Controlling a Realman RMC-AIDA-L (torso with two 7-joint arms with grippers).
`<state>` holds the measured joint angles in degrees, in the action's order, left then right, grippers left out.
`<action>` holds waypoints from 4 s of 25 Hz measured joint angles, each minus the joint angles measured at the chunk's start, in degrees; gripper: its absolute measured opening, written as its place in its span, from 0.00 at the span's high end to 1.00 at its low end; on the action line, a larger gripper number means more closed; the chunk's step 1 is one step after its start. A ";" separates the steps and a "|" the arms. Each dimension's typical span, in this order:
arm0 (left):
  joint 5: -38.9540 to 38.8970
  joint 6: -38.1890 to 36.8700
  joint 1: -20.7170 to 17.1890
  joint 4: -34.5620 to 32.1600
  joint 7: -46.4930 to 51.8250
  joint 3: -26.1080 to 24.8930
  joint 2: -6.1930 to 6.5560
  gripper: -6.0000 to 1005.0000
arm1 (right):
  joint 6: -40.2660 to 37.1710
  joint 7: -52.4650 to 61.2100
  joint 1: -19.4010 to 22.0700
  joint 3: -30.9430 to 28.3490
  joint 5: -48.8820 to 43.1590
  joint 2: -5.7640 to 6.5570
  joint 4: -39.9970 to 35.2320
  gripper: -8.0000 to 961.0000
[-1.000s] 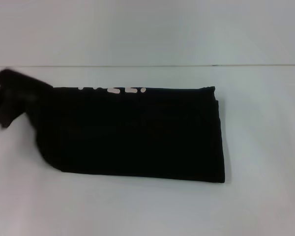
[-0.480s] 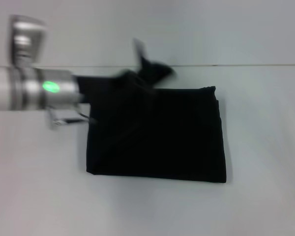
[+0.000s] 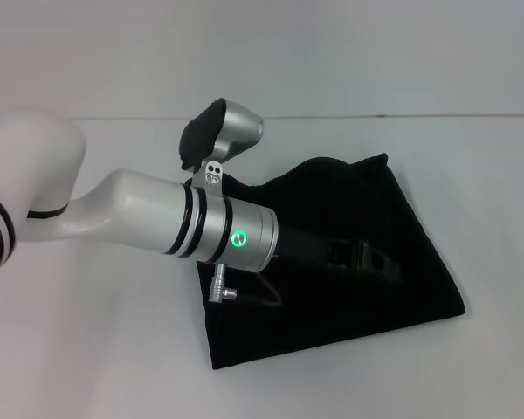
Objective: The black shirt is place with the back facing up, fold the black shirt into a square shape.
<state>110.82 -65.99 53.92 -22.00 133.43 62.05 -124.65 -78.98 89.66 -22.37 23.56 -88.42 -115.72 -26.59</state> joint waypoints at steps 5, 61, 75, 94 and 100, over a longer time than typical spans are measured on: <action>-0.95 -6.44 -2.09 -3.80 -4.36 0.35 1.01 0.80 | 0.46 0.34 -0.24 0.14 -0.63 0.27 0.03 0.18; -1.47 -13.69 -19.47 -13.42 5.04 -25.43 8.54 0.22 | 24.31 38.90 -29.90 23.79 -49.95 -2.73 2.08 0.18; -1.66 -13.01 -19.38 -13.42 4.73 -25.66 8.45 0.22 | 24.54 40.45 -30.12 24.16 -48.87 -2.71 2.12 0.22; -1.93 -12.88 -19.29 -13.42 4.73 -25.82 8.37 0.22 | 23.93 42.70 -29.62 24.69 -48.84 -1.91 1.53 0.90; -2.52 -12.47 -19.55 -13.42 4.73 -25.84 8.37 0.22 | 23.11 43.68 -29.55 24.78 -49.02 -1.50 0.97 0.96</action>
<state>108.30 -78.46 34.38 -35.42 138.16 36.21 -116.28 -55.87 133.34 -51.92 48.33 -137.44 -117.22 -25.62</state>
